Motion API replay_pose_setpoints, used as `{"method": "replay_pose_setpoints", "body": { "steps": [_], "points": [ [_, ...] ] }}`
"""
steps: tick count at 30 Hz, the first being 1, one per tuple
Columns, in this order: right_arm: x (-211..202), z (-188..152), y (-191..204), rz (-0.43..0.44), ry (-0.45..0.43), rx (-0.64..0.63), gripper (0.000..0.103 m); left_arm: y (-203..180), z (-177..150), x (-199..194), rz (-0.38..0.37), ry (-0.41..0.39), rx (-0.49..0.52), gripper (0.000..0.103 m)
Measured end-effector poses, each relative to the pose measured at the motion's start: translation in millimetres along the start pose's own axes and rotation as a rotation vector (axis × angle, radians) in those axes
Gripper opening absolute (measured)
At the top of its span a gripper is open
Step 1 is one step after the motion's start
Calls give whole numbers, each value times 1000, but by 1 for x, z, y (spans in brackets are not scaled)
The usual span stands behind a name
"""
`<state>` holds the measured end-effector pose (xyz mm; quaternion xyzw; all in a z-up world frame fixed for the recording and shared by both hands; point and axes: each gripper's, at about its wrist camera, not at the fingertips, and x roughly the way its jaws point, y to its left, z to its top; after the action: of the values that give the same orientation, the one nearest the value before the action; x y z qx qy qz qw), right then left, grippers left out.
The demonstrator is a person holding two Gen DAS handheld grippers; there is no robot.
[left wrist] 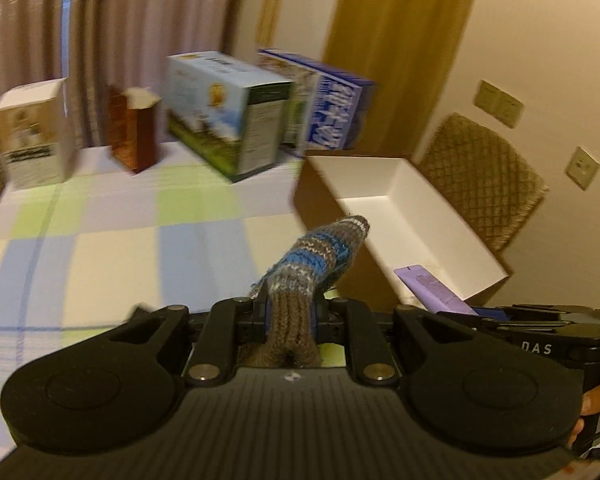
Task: Organize objects
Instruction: 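Carry the sock and purple tube into the box and release both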
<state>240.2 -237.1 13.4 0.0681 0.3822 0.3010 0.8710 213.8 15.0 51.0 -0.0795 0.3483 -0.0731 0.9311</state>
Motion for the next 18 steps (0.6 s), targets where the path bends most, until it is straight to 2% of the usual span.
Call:
{"method": "replay_pose_setpoints", "body": {
  "steps": [8,14,18],
  "points": [
    [-5,33,-71,-83,-27,14,30,-75,34,65,-71,19,62,13],
    [14,56,-108,-107,-19,11,30,-112,56,124,-50,55,84,13],
    [33,69,-124,-117,2,-3,30,-123,63,158,-14,89,94,13]
  ]
}}
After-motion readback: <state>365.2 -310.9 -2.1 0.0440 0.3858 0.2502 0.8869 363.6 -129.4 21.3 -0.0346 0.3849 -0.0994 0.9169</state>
